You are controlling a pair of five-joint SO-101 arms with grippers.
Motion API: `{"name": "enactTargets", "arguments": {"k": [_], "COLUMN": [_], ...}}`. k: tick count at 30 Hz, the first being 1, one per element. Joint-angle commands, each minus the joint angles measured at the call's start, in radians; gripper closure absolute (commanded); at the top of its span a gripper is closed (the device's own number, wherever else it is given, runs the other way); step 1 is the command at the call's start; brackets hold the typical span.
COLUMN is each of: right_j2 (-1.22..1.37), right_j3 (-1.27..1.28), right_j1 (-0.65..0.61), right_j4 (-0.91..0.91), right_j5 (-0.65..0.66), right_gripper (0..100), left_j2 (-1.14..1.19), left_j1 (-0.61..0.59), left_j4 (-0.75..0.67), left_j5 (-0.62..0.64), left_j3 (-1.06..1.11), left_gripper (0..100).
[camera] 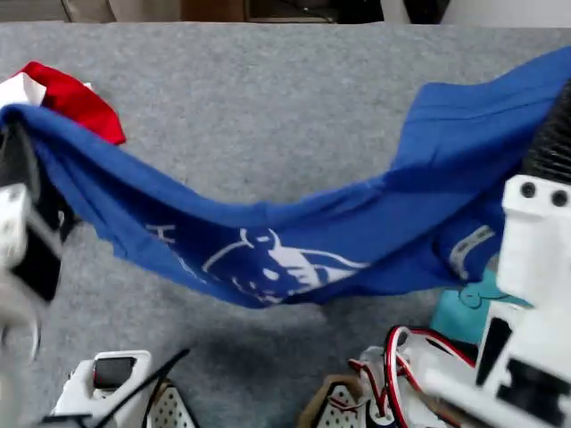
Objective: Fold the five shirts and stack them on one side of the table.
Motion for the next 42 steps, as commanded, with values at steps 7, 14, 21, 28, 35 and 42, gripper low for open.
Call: {"name": "enactTargets", "arguments": {"k": [7,14,21,28,35,42], "right_j2": [-0.001,0.007,0.012,0.108,0.303,0.564], "right_j3": [0.12,0.269,0.578,0.947,1.122,1.03], "right_j1": [-0.173,-0.226,-0.219,-0.13,-0.124,-0.124], "right_j4": [-0.18,-0.074,-0.118,-0.496,-0.799,-0.971], "right_j5": [0.061,0.097,0.097,0.097,0.097,0.097], "right_gripper": [99.5,99.5,99.5,99.5,99.5,99.5], "left_j2": [-0.004,-0.012,-0.004,0.013,0.194,0.461], "left_j1": [-0.003,-0.005,-0.006,-0.049,-0.072,-0.095], "left_j4": [-0.049,-0.072,-0.377,-0.905,-1.272,-1.349], "left_j5": [0.008,0.008,0.002,0.003,0.002,0.008], "left_j3": [0.081,0.278,0.674,1.114,1.32,1.177], "left_gripper": [98,98,98,98,98,98]}}
